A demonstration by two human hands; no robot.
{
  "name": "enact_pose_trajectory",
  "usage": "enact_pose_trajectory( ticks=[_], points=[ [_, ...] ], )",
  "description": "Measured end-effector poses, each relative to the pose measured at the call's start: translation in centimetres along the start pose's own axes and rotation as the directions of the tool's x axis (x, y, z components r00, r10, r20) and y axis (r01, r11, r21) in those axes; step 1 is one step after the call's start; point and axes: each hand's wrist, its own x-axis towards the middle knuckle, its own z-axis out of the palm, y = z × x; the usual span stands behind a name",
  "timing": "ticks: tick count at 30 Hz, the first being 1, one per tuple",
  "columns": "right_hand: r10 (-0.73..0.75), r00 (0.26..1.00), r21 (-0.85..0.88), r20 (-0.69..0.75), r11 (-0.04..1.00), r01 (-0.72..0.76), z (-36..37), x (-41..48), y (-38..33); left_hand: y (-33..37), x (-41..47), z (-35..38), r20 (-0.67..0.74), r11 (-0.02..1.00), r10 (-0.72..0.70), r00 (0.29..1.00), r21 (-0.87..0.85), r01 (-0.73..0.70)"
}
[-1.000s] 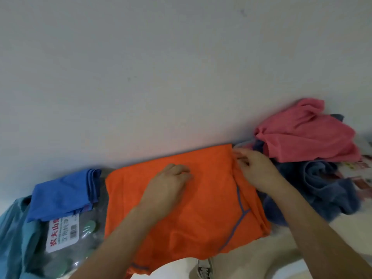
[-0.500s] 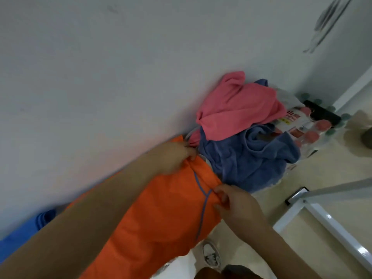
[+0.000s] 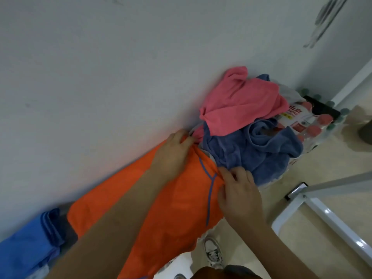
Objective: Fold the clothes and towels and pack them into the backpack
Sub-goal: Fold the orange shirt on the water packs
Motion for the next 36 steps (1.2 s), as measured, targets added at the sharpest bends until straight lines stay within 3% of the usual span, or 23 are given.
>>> enact_pose_trajectory(
  ticks=[3, 6, 9, 12, 16, 19, 24, 26, 29, 32, 34, 36],
  points=[
    [-0.199, 0.979, 0.014, -0.053, 0.980, 0.200, 0.8, -0.6, -1.2, 2.1, -4.2, 1.7, -0.066, 0.996, -0.094, 0.993, -0.005, 0.094],
    [-0.352, 0.929, -0.023, 0.119, 0.934, 0.357, 2.3, -1.2, -1.9, 3.5, -7.6, 3.6, -0.015, 0.984, -0.177, 0.984, 0.026, 0.177],
    [-0.354, 0.895, -0.109, 0.272, 0.913, 0.394, 3.1, -1.2, -1.0, 3.5, -8.6, 3.7, -0.032, 0.968, -0.251, 0.967, 0.020, 0.252],
    [-0.368, 0.873, -0.176, 0.319, 0.883, 0.436, 3.0, -0.7, -0.1, 3.0, -11.9, 1.9, -0.081, 0.930, -0.363, 0.928, 0.024, 0.366],
    [-0.374, 0.869, -0.199, 0.325, 0.871, 0.449, 3.1, -0.3, 0.6, 1.9, -21.8, 0.8, -0.108, 0.844, -0.525, 0.844, 0.057, 0.533],
    [-0.394, 0.871, -0.166, 0.293, 0.877, 0.452, 3.0, 0.1, 0.8, 1.6, -27.6, 1.7, -0.032, 0.769, -0.639, 0.769, 0.011, 0.639],
    [-0.430, 0.874, -0.149, 0.226, 0.871, 0.467, 3.0, 0.6, 0.7, 1.8, -29.0, 2.1, -0.022, 0.739, -0.665, 0.747, -0.163, 0.653],
    [-0.428, 0.873, -0.190, 0.235, 0.860, 0.473, 2.7, 0.5, 0.1, 1.4, -29.5, 1.6, -0.060, 0.650, -0.738, 0.672, -0.329, 0.685],
    [-0.350, 0.910, -0.219, 0.221, 0.892, 0.396, 1.2, -0.2, -2.8, 0.1, -31.3, 0.9, -0.003, 0.379, -0.877, 0.480, -0.619, 0.688],
    [-0.273, 0.950, -0.083, 0.150, 0.954, 0.287, 0.2, -3.2, -7.9, -0.9, -32.4, 0.4, 0.135, 0.216, -0.872, 0.471, -0.757, 0.617],
    [-0.295, 0.929, 0.063, 0.223, 0.955, 0.289, 0.6, -6.9, -12.1, -1.6, -32.5, 0.2, 0.154, 0.224, -0.857, 0.491, -0.747, 0.626],
    [-0.404, 0.869, 0.139, 0.285, 0.915, 0.380, 2.1, -11.1, -15.8, -2.7, -32.3, -0.1, 0.173, 0.230, -0.854, 0.491, -0.721, 0.654]
  ],
)
